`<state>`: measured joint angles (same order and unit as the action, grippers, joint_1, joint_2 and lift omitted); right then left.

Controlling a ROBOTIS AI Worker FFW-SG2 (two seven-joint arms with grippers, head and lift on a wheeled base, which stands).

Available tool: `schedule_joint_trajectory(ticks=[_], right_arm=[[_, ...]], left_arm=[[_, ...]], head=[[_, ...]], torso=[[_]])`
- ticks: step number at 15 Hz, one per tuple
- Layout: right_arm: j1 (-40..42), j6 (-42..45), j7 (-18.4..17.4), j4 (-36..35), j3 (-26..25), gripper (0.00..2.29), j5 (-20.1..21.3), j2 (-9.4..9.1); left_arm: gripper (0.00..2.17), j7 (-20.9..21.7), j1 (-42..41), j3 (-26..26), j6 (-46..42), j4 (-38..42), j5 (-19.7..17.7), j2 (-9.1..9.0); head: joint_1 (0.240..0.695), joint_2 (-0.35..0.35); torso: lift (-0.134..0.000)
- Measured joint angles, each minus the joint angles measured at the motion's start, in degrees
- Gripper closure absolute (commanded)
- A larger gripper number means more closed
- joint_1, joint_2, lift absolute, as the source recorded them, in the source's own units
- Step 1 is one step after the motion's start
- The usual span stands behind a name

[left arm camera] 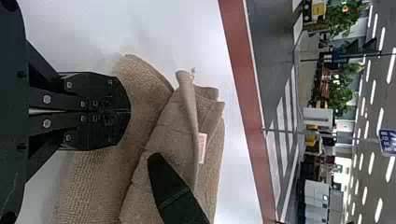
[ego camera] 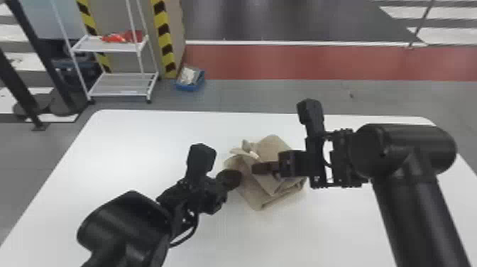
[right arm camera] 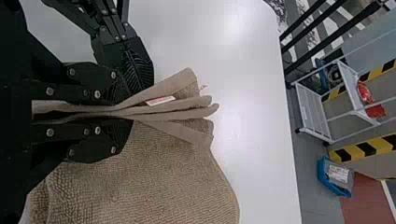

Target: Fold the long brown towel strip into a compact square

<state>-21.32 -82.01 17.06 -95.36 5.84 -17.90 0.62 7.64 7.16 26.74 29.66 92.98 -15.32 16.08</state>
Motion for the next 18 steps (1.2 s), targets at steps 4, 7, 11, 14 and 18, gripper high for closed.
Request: schedule_joint_trajectory(ticks=[4,7,11,14,18], right_arm=[[3.2,-0.7,0.3,-5.4,-1.4,0.05,-1.9,0.16],[6.6,-0.6,-0.2,-12.5,-3.5,0.05,-2.6,0.62],[12.0,-0.8,-0.1,-19.9,-6.5,0.05,-4.0,1.26],[17.4,-1.5,0.3,-25.3,-9.1,0.13,-5.8,2.01],[22.5,-2.2,1.4,-29.2,-12.7,0.61,-8.4,3.6]], left_arm=[[1.86,0.1,-0.2,-0.1,0.0,0.0,0.1,0.07],[1.86,0.2,-0.7,-0.6,0.0,0.7,-0.2,0.16],[1.85,0.1,-0.9,-1.0,0.2,1.8,-0.3,0.44],[1.85,-0.2,-2.3,-2.9,1.6,6.5,-0.8,1.72],[1.85,-0.1,-5.3,-8.1,4.2,12.7,-1.7,4.33]], head=[[0.695,0.005],[0.695,-0.004],[0.695,-0.025],[0.695,-0.032],[0.695,-0.017]], torso=[[-0.124],[-0.124],[-0.124],[-0.124],[-0.124]])
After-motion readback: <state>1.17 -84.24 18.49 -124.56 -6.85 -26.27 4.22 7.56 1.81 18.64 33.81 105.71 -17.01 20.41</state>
